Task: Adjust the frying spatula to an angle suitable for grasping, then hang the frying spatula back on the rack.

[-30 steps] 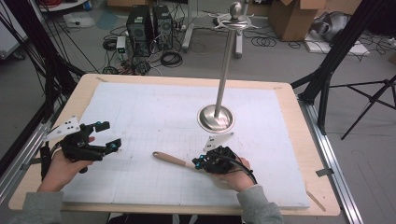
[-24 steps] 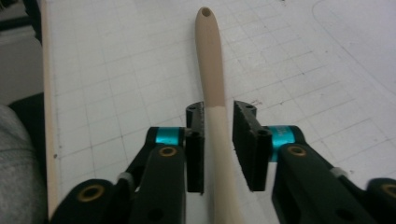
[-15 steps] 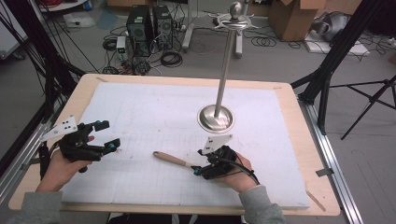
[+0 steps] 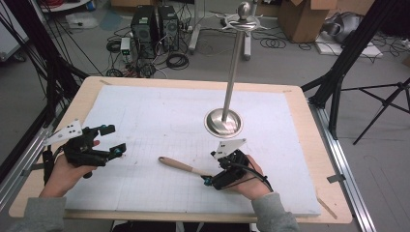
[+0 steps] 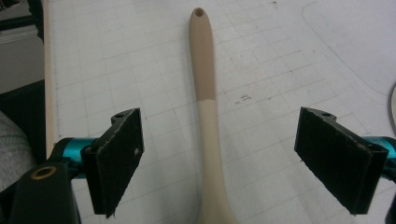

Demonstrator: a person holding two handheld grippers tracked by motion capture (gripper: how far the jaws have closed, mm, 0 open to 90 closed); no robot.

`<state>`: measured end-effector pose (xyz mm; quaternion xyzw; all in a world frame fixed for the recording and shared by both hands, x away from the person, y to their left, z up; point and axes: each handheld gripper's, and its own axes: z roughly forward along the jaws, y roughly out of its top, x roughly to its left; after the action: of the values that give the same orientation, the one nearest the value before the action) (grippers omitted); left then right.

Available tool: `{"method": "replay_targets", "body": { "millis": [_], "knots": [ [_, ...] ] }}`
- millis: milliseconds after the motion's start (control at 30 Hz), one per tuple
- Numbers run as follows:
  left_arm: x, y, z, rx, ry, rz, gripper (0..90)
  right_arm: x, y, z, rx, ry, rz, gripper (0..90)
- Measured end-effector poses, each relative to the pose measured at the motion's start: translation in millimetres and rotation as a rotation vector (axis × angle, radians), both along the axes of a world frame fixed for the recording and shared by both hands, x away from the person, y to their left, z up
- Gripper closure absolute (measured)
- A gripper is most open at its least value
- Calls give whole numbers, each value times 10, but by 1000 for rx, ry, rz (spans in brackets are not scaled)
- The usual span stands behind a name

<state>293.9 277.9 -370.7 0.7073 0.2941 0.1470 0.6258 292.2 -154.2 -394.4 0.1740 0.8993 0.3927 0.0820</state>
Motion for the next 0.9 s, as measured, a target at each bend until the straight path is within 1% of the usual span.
{"method": "replay_targets", "body": {
  "millis": [233,400,433,633,900],
  "knots": [
    [15,19,-18,3,6,9,96,4,9,-13,-10,5,6,147],
    [10,14,-24,5,11,9,96,4,12,-20,-14,12,3,147],
    [7,13,-23,9,9,9,96,-1,13,-22,-18,18,1,147],
    [7,-11,-11,9,3,0,96,-2,23,-39,-27,21,8,150],
    [13,-15,-37,14,11,3,96,16,31,-54,-37,29,14,154]
  ]
}}
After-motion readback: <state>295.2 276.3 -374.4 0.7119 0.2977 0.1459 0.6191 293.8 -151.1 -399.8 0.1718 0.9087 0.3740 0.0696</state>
